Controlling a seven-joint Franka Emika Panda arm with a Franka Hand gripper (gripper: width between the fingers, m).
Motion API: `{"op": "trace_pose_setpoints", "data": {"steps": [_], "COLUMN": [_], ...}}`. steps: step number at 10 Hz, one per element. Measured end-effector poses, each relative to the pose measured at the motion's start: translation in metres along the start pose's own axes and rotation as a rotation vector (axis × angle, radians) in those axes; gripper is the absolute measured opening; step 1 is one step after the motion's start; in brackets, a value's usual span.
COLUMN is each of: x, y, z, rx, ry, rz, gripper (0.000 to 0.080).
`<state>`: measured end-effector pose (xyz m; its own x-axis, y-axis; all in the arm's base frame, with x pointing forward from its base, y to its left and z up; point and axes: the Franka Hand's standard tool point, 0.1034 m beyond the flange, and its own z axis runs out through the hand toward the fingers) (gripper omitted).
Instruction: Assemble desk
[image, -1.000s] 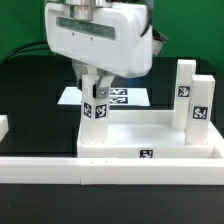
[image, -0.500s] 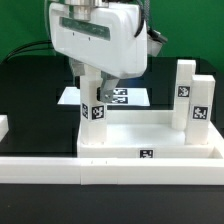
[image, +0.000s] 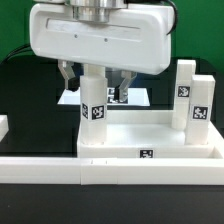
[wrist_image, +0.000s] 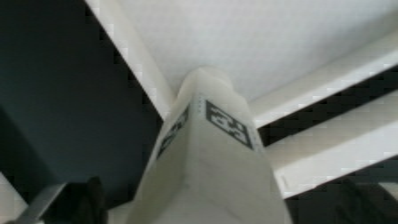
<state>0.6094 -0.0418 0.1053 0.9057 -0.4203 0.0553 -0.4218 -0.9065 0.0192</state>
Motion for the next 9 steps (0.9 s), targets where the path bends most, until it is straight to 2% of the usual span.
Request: {"op": "trace_pose_setpoints", "data": {"steps": [7, 9], "x": [-0.003, -0.0026], "y": [-0.0014, 0.001], "z": [0.0017, 0.0021], "rx": [0.001, -0.01], "ry": [-0.003, -0.005], "rz": [-0.492, -0.675], "gripper": [0.0649, 0.0649]}}
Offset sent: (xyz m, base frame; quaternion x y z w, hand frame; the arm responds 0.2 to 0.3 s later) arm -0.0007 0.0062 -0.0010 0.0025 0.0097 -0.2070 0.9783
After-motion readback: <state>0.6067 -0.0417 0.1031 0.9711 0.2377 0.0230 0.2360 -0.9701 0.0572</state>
